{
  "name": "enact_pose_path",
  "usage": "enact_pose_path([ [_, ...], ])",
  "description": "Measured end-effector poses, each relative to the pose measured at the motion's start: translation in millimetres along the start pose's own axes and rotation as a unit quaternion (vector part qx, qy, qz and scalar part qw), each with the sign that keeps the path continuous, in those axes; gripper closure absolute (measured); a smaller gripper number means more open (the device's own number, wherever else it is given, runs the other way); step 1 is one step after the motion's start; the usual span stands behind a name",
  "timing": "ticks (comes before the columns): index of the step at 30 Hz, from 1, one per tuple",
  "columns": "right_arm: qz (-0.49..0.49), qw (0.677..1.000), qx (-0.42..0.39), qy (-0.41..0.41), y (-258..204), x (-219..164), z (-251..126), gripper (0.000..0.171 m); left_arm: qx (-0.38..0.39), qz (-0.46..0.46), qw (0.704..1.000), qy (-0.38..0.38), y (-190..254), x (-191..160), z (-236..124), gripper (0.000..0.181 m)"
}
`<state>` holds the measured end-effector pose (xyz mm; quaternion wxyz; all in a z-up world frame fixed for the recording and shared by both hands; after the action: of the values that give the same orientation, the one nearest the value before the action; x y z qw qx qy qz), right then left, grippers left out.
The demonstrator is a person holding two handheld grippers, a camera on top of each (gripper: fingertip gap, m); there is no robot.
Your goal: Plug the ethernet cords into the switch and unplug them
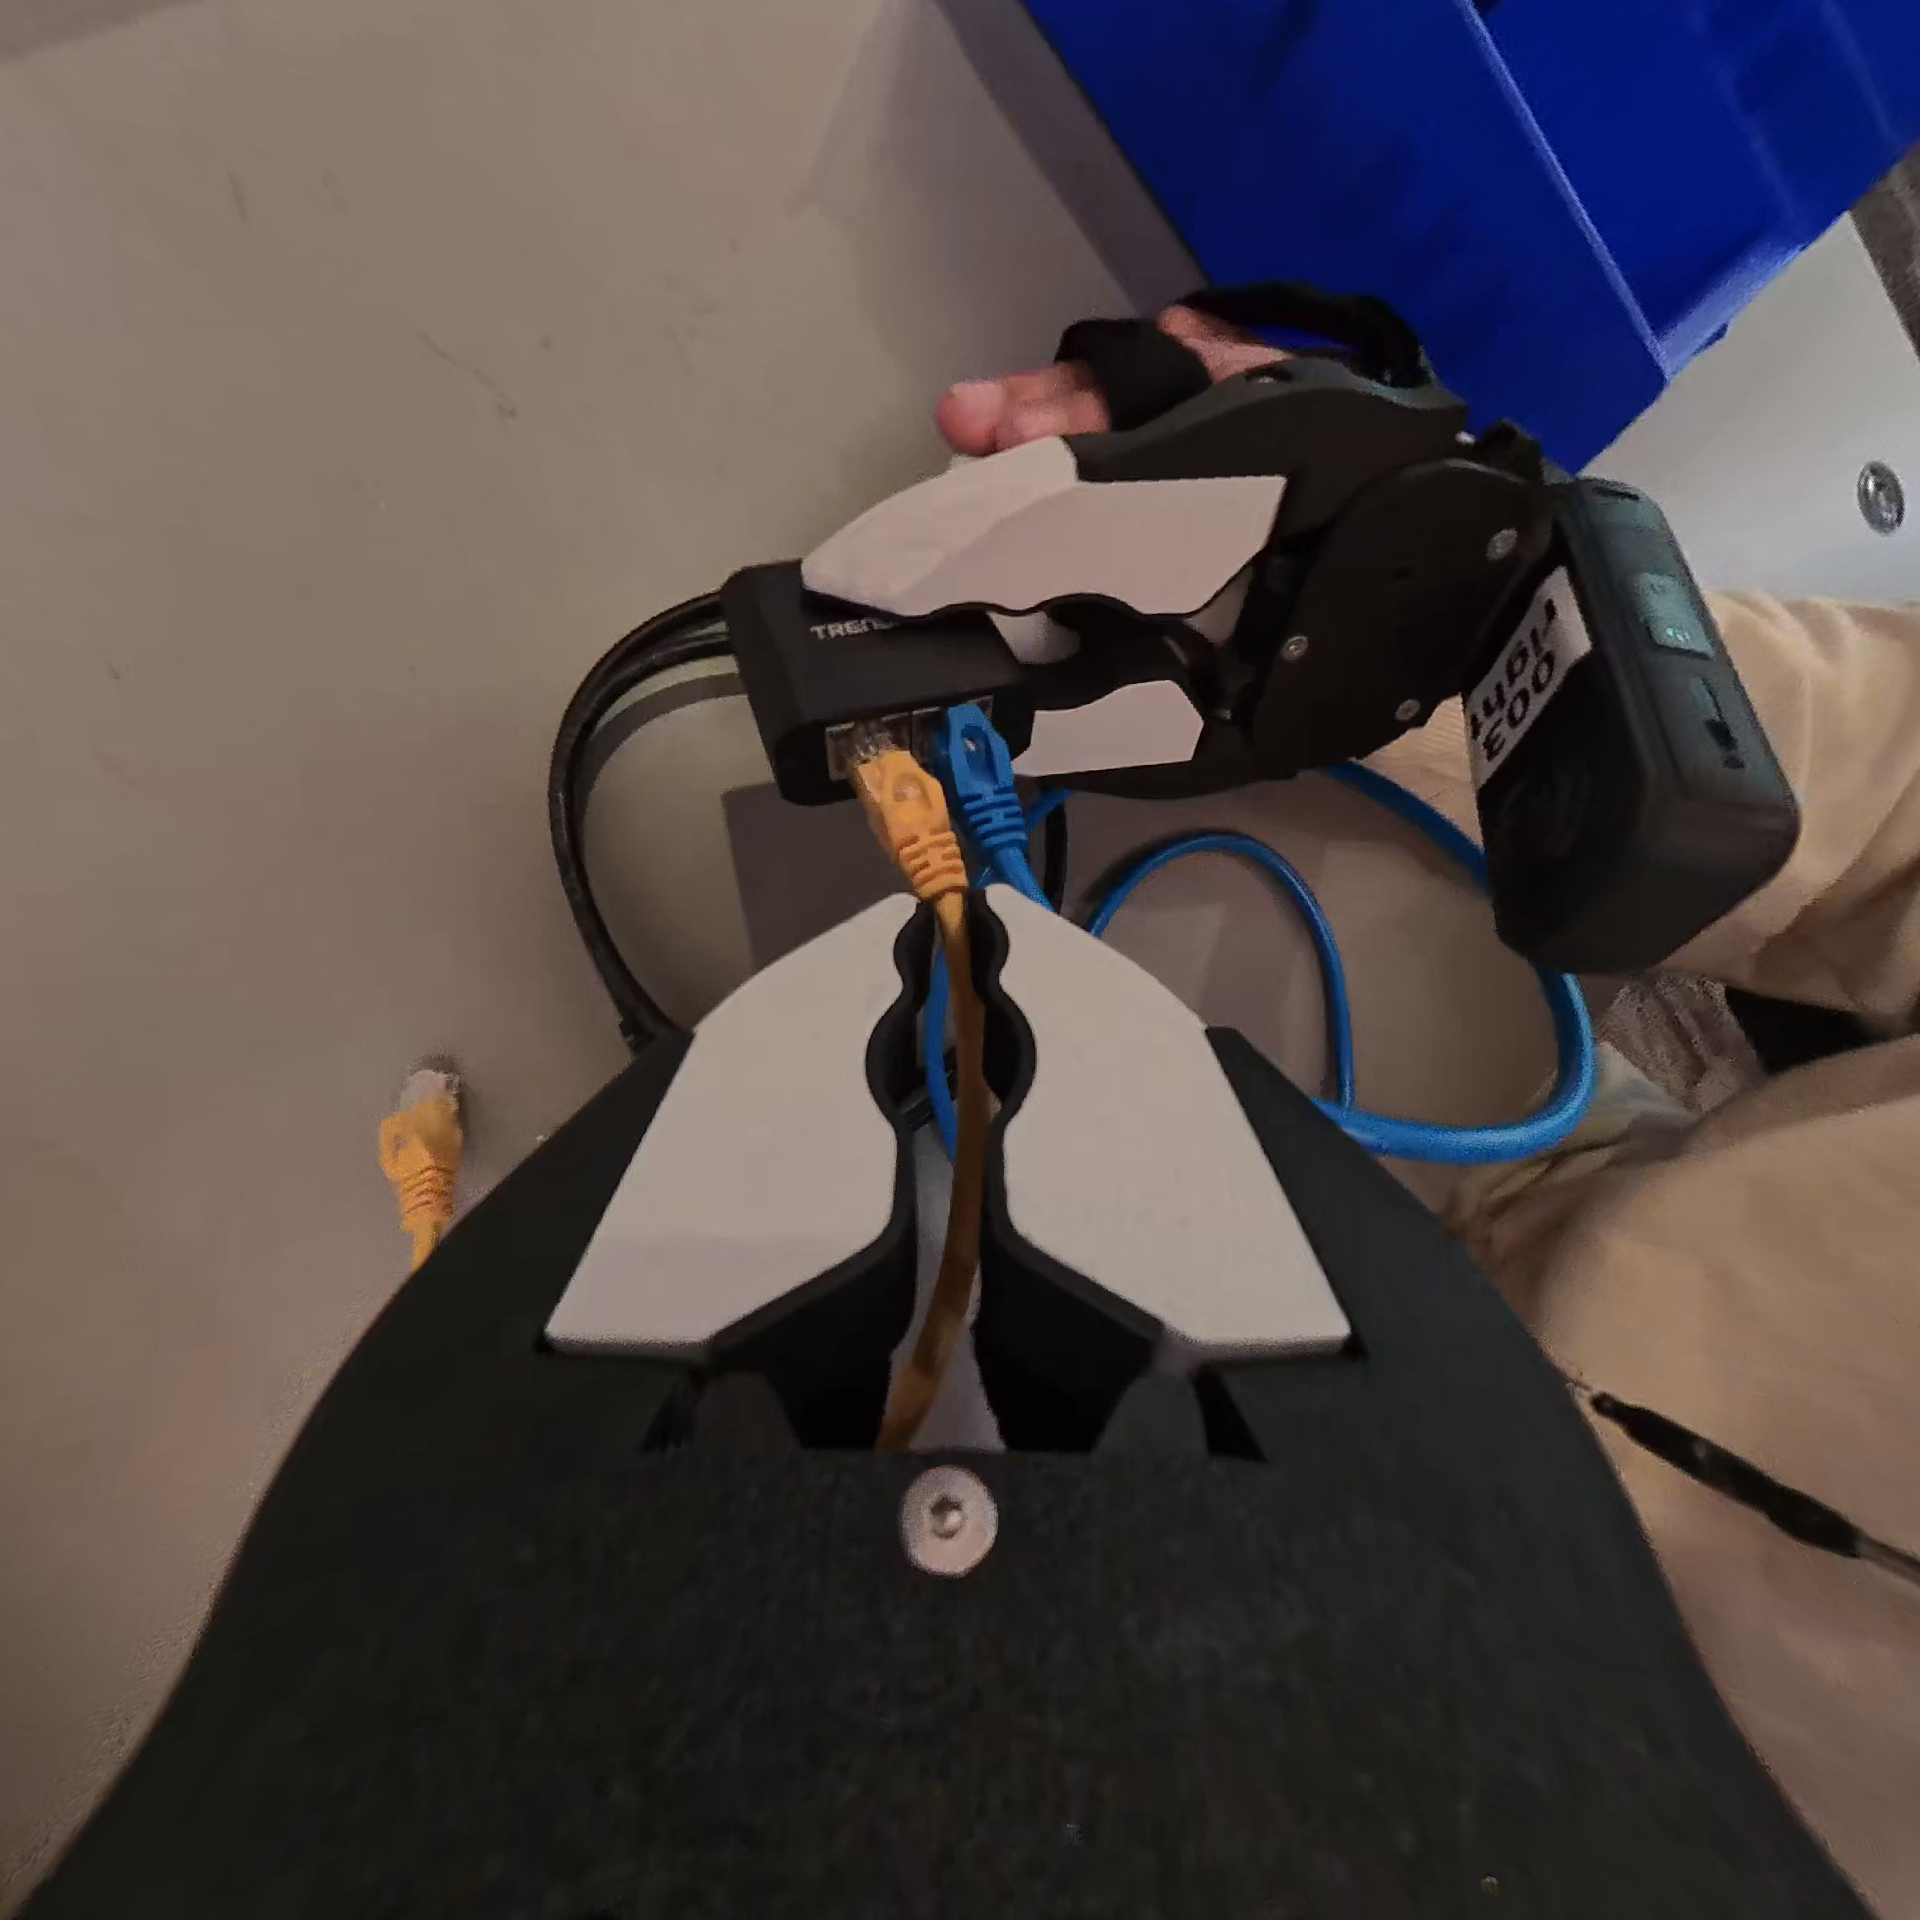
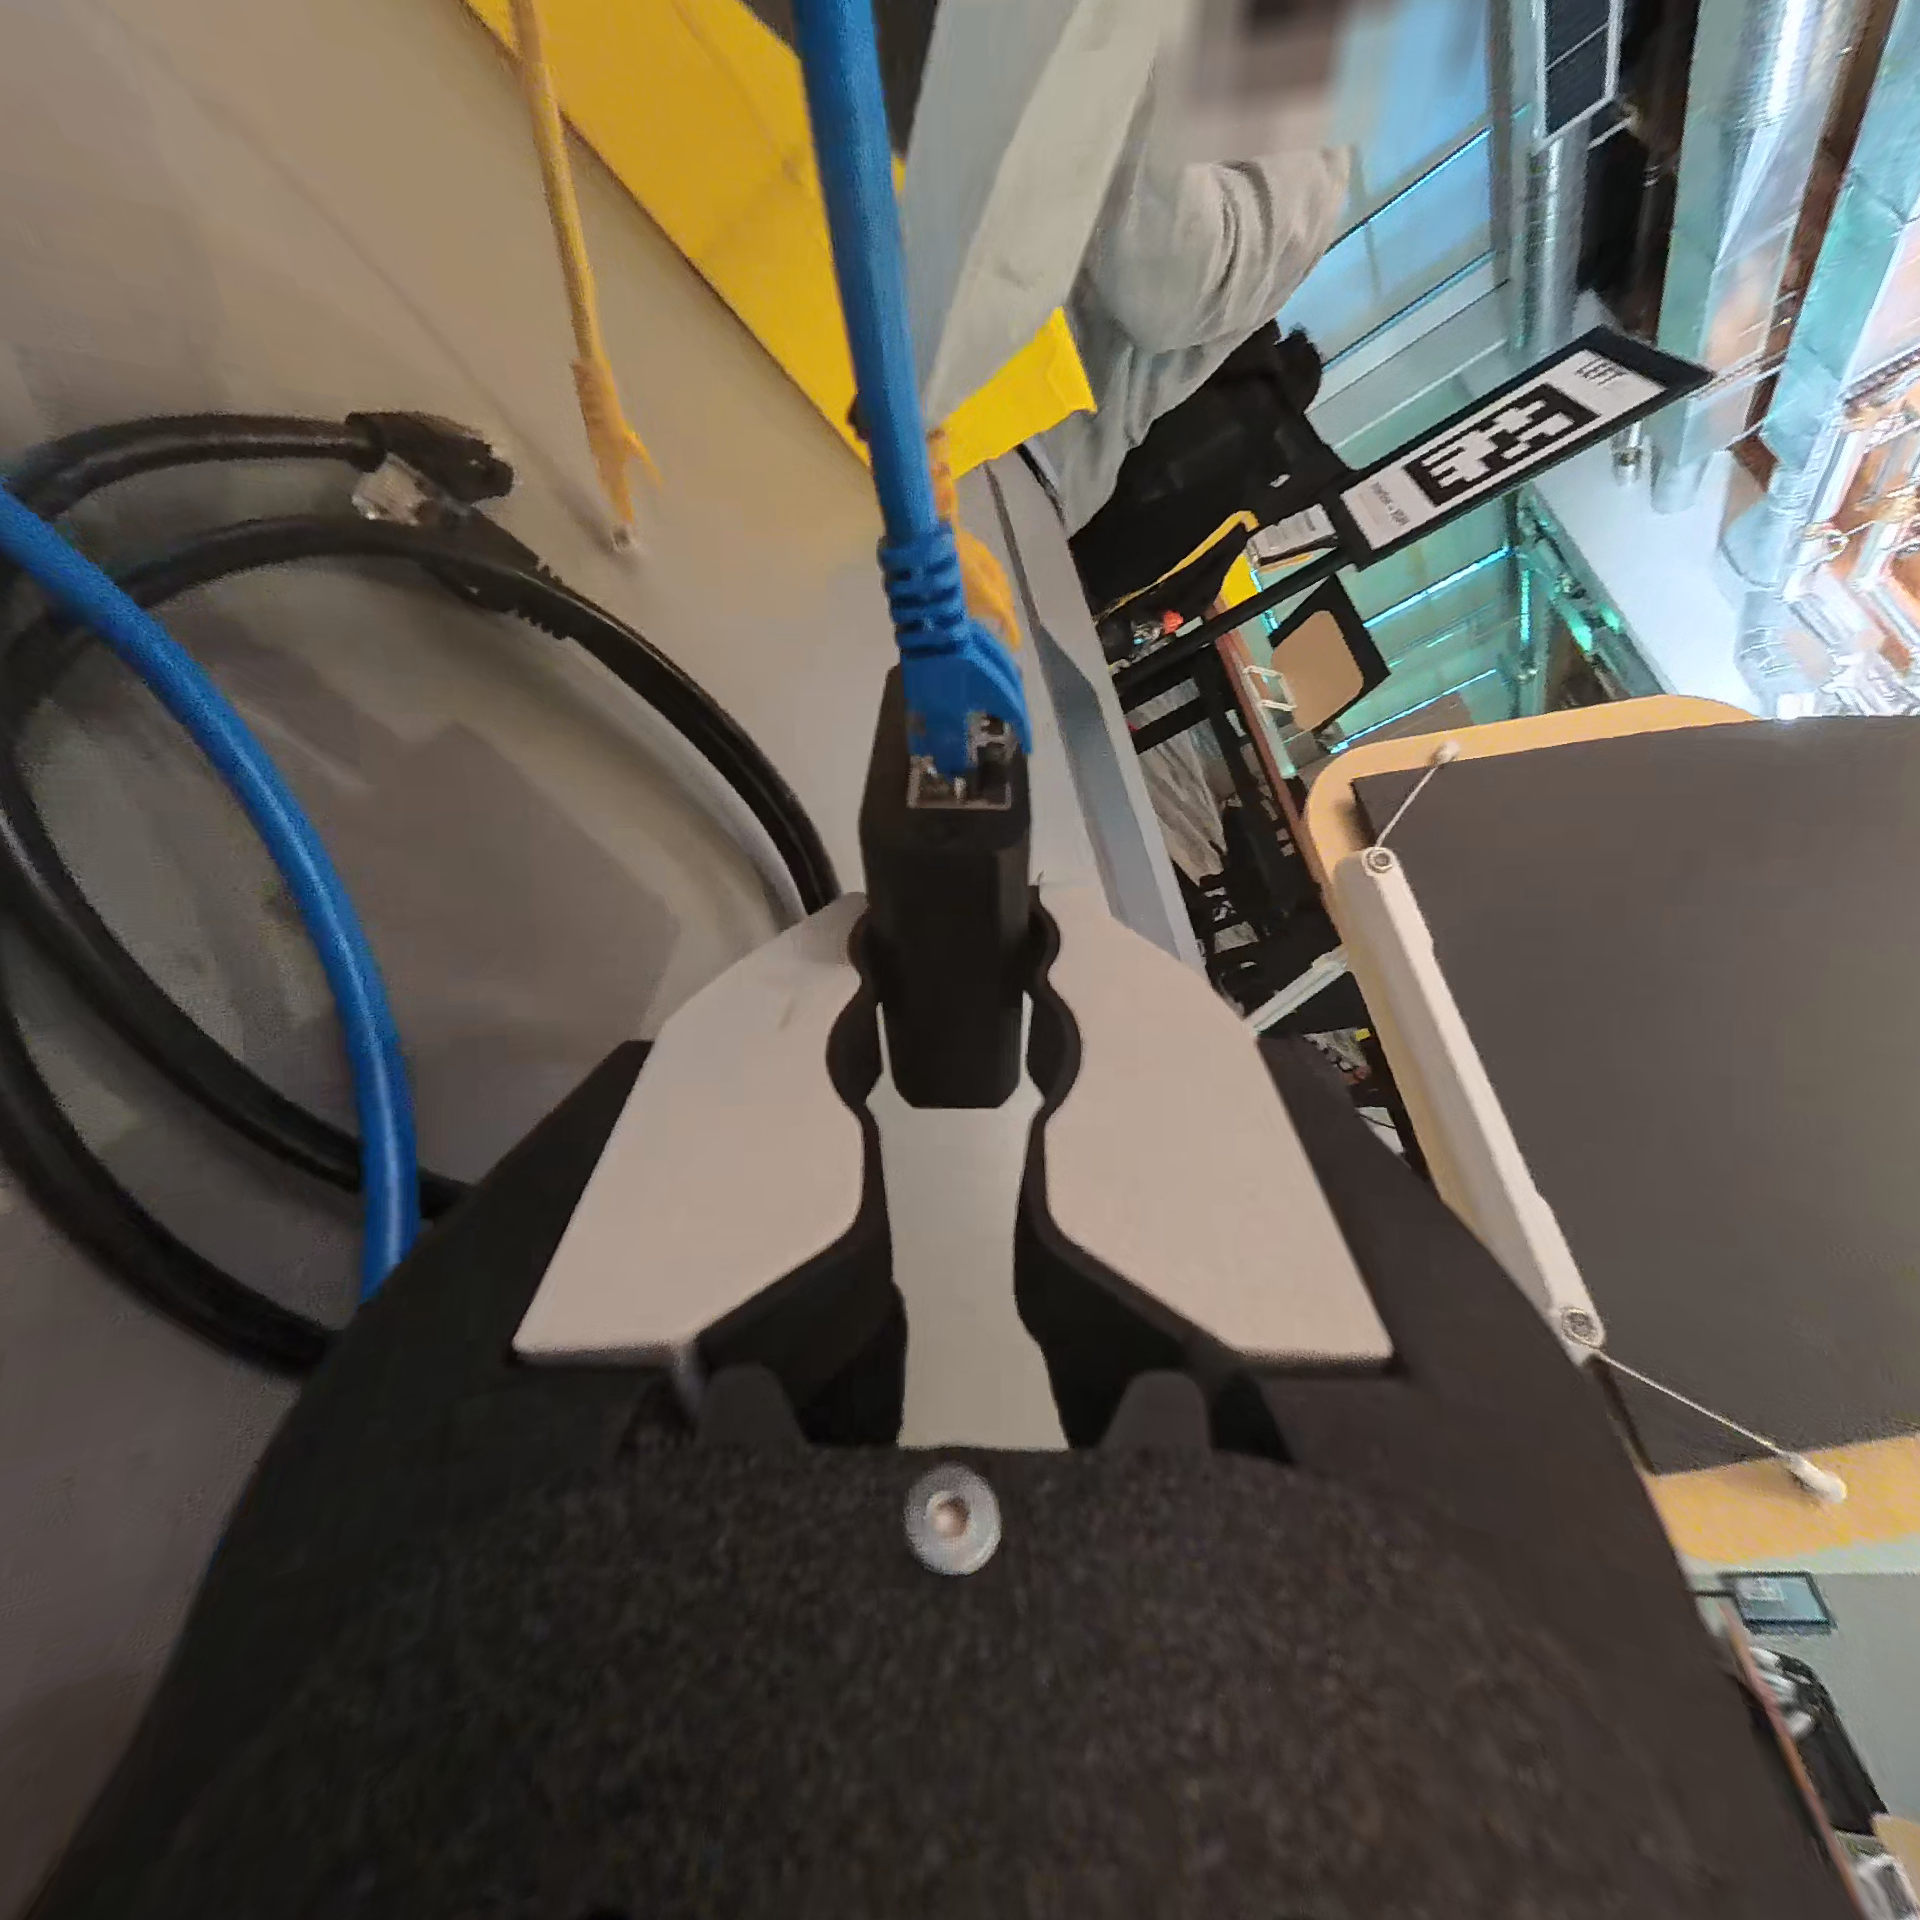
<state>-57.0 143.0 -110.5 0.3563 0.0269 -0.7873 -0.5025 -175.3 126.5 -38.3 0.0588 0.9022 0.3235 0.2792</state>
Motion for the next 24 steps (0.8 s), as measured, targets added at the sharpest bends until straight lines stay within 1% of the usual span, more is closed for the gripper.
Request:
enact_pose_path([
  [3,0.008,1.0,-0.003,0.019,4,0,-4,0.147,-0.003,-0.017,1.0,0.016,1,5,-2,0.176],
  [5,-0.008,1.0,-0.018,0.013,5,0,-6,0.148,-0.001,-0.014,1.0,0.009,1,7,-1,0.176],
  [9,-0.012,1.0,-0.019,0.008,5,0,-7,0.148,0.0,-0.011,1.0,0.001,2,7,2,0.175],
  [14,-0.022,1.0,-0.009,0.009,0,3,-6,0.148,0.061,-0.015,0.998,0.0,-11,4,7,0.176],
  [16,-0.022,1.0,-0.016,0.003,0,4,-6,0.148,0.048,-0.025,0.998,0.015,-13,3,7,0.176],
  [20,-0.01,1.0,0.005,0.008,-3,3,-3,0.148,0.044,-0.016,0.999,0.022,-15,-1,8,0.176],
  [24,0.025,0.999,0.004,0.04,2,6,-6,0.147,-0.006,-0.022,0.998,0.057,-19,-1,0,0.176],
])
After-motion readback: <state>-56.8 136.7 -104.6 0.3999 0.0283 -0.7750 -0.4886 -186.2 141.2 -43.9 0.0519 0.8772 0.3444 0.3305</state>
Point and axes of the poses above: each gripper's, where its closed fingertips meet, z out along the fingers, x out of its top, y = z × x across the jaws, the point moved 7 cm from there along -z, back along the fingers, and after that the axes turned 6 degrees about -y, right-handed, at the moved point
